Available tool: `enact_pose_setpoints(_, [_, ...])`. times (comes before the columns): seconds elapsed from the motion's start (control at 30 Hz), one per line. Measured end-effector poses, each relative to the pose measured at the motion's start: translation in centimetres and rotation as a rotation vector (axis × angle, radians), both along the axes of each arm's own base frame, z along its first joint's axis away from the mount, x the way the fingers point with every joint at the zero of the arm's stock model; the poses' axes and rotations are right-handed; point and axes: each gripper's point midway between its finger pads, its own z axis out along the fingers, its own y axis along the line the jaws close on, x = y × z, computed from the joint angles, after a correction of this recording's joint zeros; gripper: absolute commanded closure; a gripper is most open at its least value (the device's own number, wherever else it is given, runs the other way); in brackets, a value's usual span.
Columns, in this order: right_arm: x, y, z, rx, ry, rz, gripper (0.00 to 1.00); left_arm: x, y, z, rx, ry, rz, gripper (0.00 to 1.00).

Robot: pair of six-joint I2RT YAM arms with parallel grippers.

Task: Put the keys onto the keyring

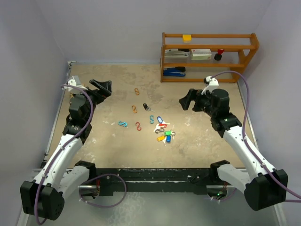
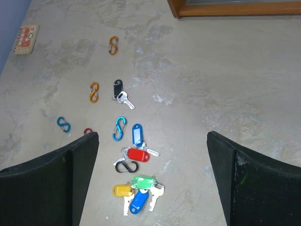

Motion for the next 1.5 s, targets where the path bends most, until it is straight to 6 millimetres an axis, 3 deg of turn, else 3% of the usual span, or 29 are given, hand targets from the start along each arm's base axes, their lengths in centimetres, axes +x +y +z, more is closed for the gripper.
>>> enact_pose_setpoints(0.37, [-0.4, -1.1, -0.6, -0.03, 0.028, -0.053, 0.0, -0.6, -0.4, -0.5, -0.061, -0.033, -0.02, 0.0])
enact_pose_setpoints(0.5, [-0.4, -1.4, -0.7, -0.037, 0.03, -0.067, 0.0, -1.2, -0.1, -0.4, -0.072, -0.042, -0.009, 0.06])
enact_pose_setpoints(0.7, [-0.5, -1.9, -1.5, -0.058, 0.061, -0.094, 0.0, -0.7, -0.1, -0.4, -0.067, -0.015, 0.0, 0.06])
enact_pose_setpoints(1.1, [-0.2, -1.2, -3.8, -0.083, 0.128, -0.076, 0.0, 0.4, -0.7, -3.5, 0.003, 0.123, -0.013, 0.09])
enact_pose_setpoints(1.17, [-0.4, -0.5, -4.3, -0.094, 0.142, -0.059, 0.0, 0.5, -1.2, -3.8, 0.021, 0.139, -0.024, 0.13])
enact_pose_setpoints(1.5, [-0.1, 2.1, -6.6, -0.172, 0.199, -0.004, 0.0, 0.0, -4.7, -7.8, 0.122, 0.282, -0.068, 0.17])
